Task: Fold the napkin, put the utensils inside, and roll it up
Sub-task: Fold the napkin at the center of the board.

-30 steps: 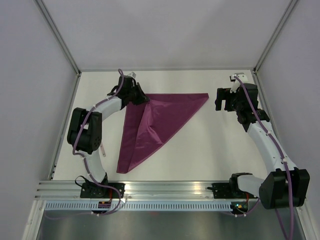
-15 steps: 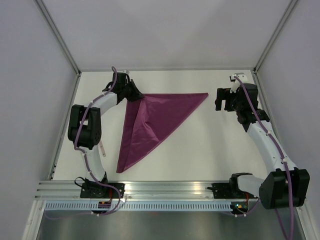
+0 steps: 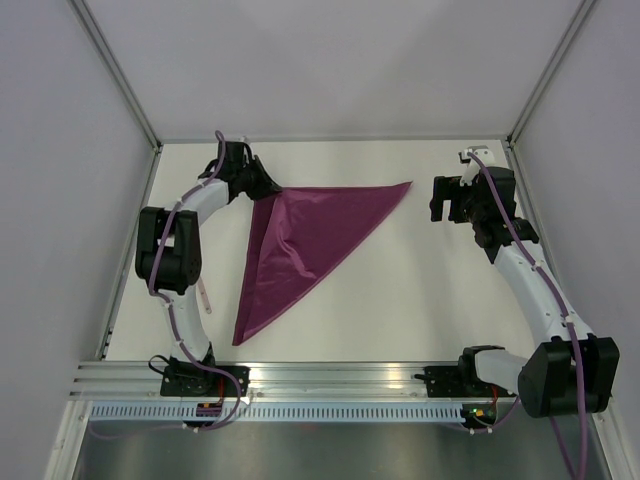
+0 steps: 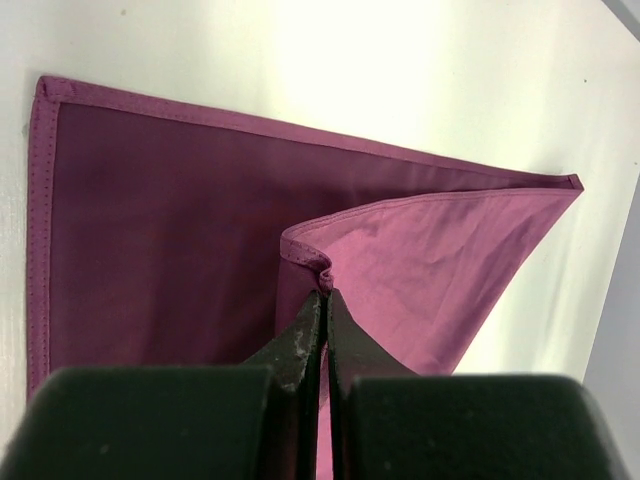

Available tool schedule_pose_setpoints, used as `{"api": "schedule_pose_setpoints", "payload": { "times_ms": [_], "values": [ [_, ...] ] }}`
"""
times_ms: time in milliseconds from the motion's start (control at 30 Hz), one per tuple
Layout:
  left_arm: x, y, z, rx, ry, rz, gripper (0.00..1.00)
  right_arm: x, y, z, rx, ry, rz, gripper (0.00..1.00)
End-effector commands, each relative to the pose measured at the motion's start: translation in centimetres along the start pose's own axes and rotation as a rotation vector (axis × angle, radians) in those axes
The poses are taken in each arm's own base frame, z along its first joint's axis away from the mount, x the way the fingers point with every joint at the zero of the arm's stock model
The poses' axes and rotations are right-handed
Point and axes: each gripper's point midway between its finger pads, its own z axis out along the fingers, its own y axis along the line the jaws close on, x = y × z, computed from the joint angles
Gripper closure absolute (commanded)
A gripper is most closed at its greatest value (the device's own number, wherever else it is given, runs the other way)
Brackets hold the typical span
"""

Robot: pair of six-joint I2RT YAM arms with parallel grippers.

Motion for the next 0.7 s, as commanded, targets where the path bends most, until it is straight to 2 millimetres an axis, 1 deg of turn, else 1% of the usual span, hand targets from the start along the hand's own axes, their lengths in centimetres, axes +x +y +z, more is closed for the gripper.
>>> {"api": "schedule_pose_setpoints", "payload": {
  "times_ms": [0,333,400,567,667],
  "values": [
    [-1.2,-0.7,-0.3,0.033,-0.001,-0.003,0.98,-0.3,0.2,0.0,-0.008,-0.001,-0.003,0.02],
    [-2.2,0.5,-0.1,0.017,-0.001,-0.008,0.98,-0.3,0.1,0.0,-0.005,0.0,-0.003,0.02],
    [-2.6,0.4,-0.1,0.02,-0.007,-0.005,0.98,-0.3,0.1,0.0,-0.005,0.0,-0.004,0.02],
    [-2.6,1.2,0.4,0.007,0.005,-0.008,0.98,-0.1,0.1,0.1,-0.003,0.005,-0.003,0.02],
    [-3.0,1.1,0.6,0.011,0.002,-0.003,0.98,-0.1,0.1,0.2,-0.002,0.007,-0.003,0.02]
  ]
}}
